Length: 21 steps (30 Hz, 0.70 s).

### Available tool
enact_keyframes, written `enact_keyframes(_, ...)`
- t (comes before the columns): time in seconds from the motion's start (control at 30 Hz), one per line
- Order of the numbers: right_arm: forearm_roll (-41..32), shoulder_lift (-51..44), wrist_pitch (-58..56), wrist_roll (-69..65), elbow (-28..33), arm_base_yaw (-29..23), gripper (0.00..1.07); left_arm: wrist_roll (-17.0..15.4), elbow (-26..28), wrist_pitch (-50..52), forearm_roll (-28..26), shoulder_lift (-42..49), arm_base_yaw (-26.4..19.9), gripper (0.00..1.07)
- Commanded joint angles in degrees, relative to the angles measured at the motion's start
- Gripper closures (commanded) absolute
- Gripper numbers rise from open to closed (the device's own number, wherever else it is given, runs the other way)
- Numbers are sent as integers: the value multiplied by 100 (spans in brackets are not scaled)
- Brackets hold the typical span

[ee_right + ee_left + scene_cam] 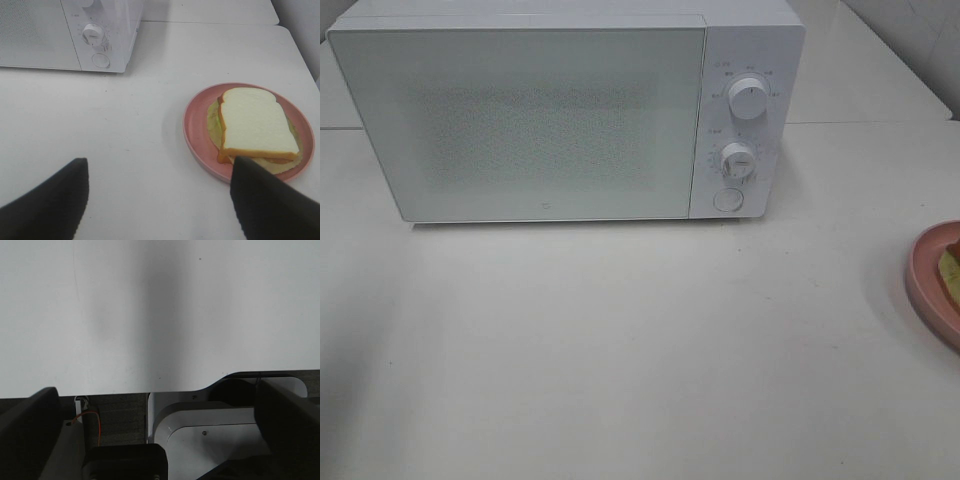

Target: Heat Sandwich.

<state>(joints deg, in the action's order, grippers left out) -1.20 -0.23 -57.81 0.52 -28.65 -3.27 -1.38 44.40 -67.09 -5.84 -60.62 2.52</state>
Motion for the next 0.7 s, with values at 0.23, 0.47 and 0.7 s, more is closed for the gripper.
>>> enact_keyframes(0.23, 11, -149, 57, -52, 11, 40, 32, -29, -831, 201, 178, 1793, -17, 6)
enact_keyframes(0.47, 11, -149, 57, -52, 11, 40, 32, -23, -1461, 607, 183, 3214, -17, 6)
enact_keyframes(0.7, 11, -149, 57, -52, 11, 40, 32, 17, -1473, 602, 292, 4097, -17, 6)
